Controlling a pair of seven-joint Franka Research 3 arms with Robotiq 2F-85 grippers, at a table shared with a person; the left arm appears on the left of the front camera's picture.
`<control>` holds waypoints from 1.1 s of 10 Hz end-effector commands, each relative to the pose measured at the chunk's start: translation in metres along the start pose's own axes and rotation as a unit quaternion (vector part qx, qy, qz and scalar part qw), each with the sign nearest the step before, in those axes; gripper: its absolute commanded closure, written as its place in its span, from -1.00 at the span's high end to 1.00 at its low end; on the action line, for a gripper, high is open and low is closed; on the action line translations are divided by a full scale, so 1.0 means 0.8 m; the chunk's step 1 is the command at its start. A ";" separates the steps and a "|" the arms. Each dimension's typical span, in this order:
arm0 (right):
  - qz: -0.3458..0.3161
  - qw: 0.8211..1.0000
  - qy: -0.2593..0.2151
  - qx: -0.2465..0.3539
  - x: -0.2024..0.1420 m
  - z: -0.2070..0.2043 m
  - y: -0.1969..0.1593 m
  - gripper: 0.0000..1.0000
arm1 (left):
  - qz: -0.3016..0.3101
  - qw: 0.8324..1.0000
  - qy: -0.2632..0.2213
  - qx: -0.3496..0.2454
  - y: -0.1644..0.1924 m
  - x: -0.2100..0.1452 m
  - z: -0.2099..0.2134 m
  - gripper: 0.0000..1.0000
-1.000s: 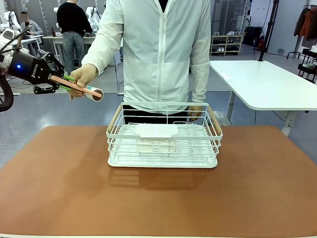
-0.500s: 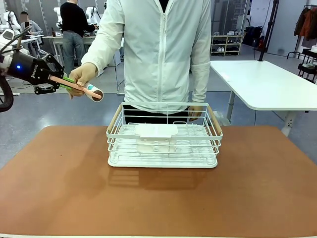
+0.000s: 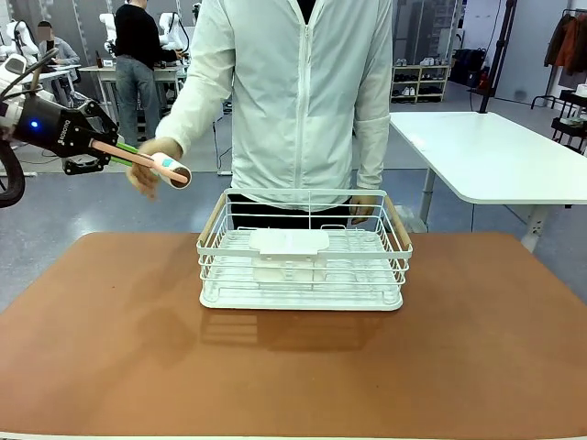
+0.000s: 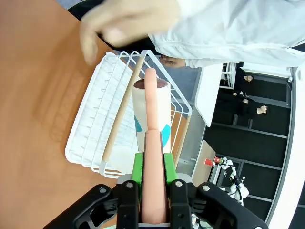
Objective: Clean the table.
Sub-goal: Pick up the Lint Roller when the human hands it over, then clean the table with the Lint Roller when the human lifts the Dish drying rack.
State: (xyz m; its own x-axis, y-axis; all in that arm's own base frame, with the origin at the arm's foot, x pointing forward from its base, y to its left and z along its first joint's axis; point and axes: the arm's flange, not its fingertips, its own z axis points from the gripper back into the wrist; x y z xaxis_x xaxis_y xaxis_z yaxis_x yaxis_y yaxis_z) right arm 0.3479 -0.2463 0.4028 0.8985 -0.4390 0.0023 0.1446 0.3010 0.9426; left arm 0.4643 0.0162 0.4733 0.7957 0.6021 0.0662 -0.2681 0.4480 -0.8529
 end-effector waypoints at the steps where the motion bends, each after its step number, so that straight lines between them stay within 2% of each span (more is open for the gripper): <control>1: 0.008 1.000 -0.005 0.009 -0.004 -0.001 0.003 1.00 | -0.002 1.000 -0.001 -0.001 -0.002 -0.001 0.001 -0.99; 11: 0.008 1.000 -0.005 0.009 -0.004 -0.001 0.003 1.00 | -0.002 1.000 -0.001 -0.001 -0.002 -0.001 0.001 -0.99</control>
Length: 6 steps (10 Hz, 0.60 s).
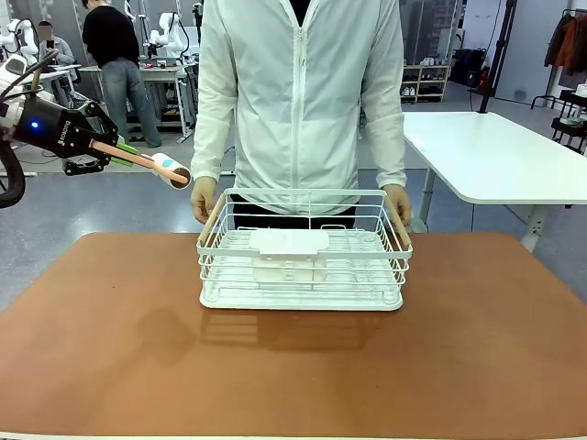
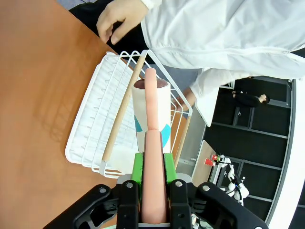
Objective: Clean the table.
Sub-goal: Clean the table with the Lint Roller when the human lifts the Dish drying rack.
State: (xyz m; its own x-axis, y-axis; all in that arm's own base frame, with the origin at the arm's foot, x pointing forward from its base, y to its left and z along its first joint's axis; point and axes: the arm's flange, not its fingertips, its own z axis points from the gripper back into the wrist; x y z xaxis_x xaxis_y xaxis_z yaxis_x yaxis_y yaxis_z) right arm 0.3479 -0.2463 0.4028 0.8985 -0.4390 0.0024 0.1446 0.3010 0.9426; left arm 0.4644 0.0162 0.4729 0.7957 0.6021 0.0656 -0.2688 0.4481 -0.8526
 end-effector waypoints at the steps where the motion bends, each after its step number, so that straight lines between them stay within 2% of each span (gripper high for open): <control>1: 0.008 1.000 -0.005 0.009 -0.004 -0.001 0.003 1.00 | -0.002 1.000 -0.001 -0.001 -0.002 -0.001 0.001 -0.99; 6: 0.008 1.000 -0.005 0.009 -0.004 -0.001 0.003 1.00 | -0.002 1.000 -0.001 -0.001 -0.002 -0.001 0.001 -0.99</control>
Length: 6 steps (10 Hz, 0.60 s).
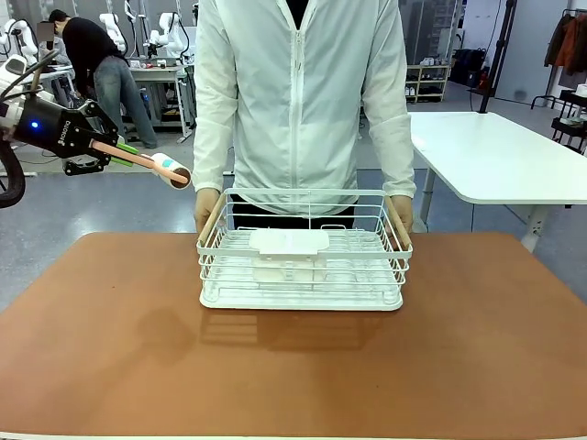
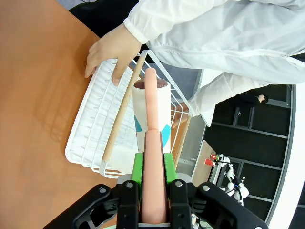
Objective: Clean the table.
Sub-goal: Clean the table with the Lint Roller when the human lifts the Dish drying rack.
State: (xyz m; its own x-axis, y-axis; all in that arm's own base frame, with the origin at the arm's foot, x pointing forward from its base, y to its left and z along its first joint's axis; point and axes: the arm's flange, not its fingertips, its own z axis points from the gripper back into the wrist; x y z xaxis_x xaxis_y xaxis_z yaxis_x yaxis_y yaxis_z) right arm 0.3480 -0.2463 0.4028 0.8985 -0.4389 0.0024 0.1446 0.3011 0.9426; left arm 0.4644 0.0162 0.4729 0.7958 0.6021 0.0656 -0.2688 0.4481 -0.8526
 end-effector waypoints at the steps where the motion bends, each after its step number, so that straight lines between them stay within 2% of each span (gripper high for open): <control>1: 0.008 1.000 -0.005 0.009 -0.004 -0.001 0.003 1.00 | -0.002 1.000 -0.001 -0.001 -0.002 -0.001 0.001 -0.99; 6: 0.008 1.000 -0.005 0.009 -0.004 -0.001 0.003 1.00 | -0.002 1.000 -0.001 -0.001 -0.002 -0.001 0.001 -0.99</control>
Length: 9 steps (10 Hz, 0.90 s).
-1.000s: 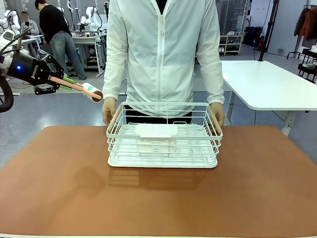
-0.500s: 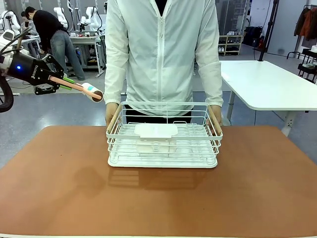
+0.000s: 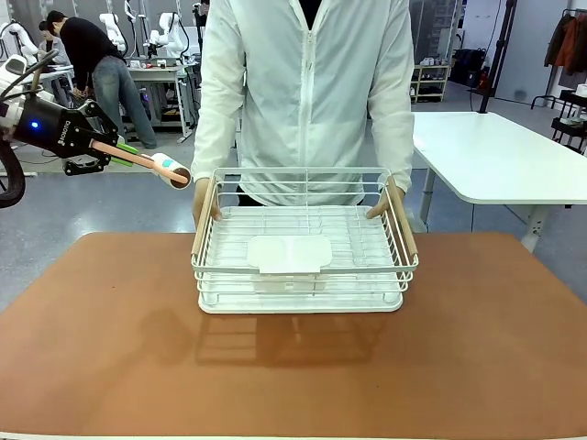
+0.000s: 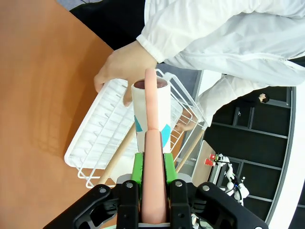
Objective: Clean the table.
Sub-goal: Clean the table with the Lint Roller when the human lifts the Dish drying rack.
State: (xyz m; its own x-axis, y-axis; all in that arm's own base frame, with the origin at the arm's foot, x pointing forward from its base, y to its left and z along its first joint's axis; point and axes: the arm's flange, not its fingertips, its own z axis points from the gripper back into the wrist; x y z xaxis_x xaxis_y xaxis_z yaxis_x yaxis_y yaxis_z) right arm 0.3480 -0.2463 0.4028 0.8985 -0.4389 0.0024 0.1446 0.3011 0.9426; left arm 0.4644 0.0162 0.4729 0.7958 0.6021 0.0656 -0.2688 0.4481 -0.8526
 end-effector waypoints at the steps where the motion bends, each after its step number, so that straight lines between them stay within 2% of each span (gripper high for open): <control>1: 0.008 1.000 -0.005 0.009 -0.004 -0.001 0.003 1.00 | -0.002 1.000 -0.001 -0.001 -0.002 -0.001 0.001 -0.99; 5: 0.008 1.000 -0.005 0.009 -0.004 -0.001 0.003 1.00 | -0.002 1.000 -0.001 -0.001 -0.002 -0.001 0.001 -0.99; 6: 0.008 1.000 -0.005 0.009 -0.004 -0.001 0.003 1.00 | 0.000 1.000 0.000 0.000 0.000 0.000 0.000 -0.59; 8: 0.008 1.000 -0.005 0.009 -0.004 -0.001 0.003 1.00 | -0.108 0.990 -0.058 0.069 -0.031 -0.001 0.060 -0.59; 9: 0.008 1.000 -0.005 0.009 -0.004 -0.001 0.003 1.00 | -0.163 0.977 -0.028 0.137 -0.042 0.000 0.079 -0.59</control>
State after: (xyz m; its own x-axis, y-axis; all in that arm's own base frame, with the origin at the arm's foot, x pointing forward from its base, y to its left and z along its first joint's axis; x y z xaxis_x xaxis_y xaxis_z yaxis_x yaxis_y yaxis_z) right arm 0.3478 -0.2464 0.4028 0.8983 -0.4394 0.0024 0.1447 0.3011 0.9425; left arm 0.4503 0.0356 0.5118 0.8160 0.5100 0.2722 -0.1778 0.6694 -0.7213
